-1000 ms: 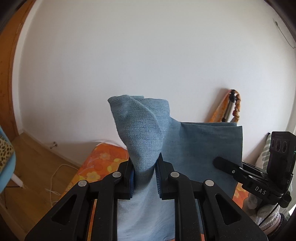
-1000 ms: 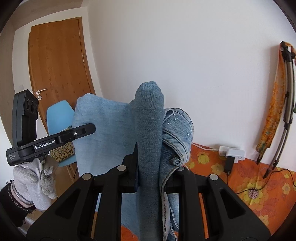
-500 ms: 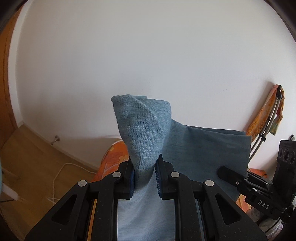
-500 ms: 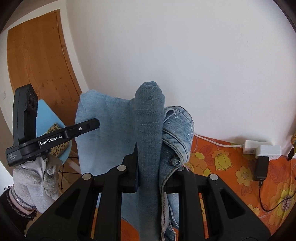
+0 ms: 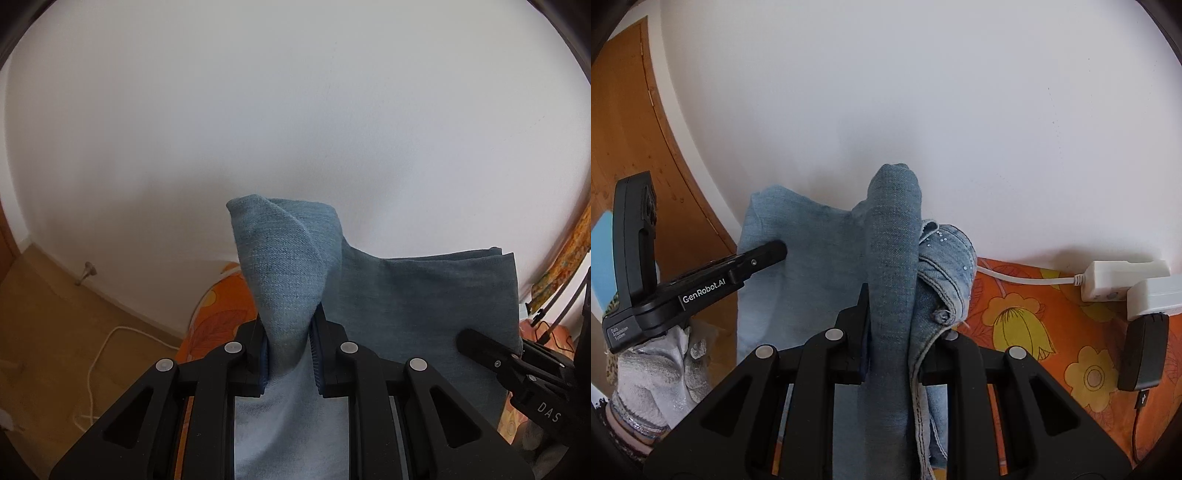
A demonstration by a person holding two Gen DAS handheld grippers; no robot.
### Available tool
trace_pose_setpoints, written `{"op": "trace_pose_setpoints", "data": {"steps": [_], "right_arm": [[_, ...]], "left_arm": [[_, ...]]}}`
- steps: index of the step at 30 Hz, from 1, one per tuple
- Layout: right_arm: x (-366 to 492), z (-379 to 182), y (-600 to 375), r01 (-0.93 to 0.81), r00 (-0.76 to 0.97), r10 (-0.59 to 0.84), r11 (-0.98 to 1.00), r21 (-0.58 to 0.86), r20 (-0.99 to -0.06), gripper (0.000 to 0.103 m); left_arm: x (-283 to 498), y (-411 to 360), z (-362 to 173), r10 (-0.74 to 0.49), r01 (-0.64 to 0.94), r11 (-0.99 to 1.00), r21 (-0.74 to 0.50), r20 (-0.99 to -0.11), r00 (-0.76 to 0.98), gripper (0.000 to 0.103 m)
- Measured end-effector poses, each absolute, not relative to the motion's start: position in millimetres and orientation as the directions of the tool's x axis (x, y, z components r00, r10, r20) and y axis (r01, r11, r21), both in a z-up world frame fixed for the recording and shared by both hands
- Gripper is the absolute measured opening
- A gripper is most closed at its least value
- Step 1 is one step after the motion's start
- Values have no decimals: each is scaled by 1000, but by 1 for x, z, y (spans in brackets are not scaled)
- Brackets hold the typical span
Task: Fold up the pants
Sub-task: 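Lower the jeans bundle onto the bed and open both grippers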
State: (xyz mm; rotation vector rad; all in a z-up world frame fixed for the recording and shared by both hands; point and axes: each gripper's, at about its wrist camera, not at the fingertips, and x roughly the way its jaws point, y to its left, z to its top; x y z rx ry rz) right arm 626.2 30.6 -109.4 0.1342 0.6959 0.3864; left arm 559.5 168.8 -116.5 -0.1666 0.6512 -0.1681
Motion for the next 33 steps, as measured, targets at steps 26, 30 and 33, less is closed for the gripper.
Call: {"op": "trace_pose_setpoints", "data": {"steps": [26, 30, 33], "right_arm": [[600, -101, 21, -229, 736, 189, 973, 25, -650, 64], [574, -79, 14, -238, 740, 211, 970, 45, -638, 66], [558, -73, 12, -245, 743, 220, 968, 48, -632, 66]], "left_arm": [[504, 219, -71, -44, -57, 988, -141, -625, 779, 49], [477, 215, -53, -64, -43, 987, -154, -625, 778, 49], [454, 208, -40, -62, -28, 990, -136, -616, 785, 52]]}}
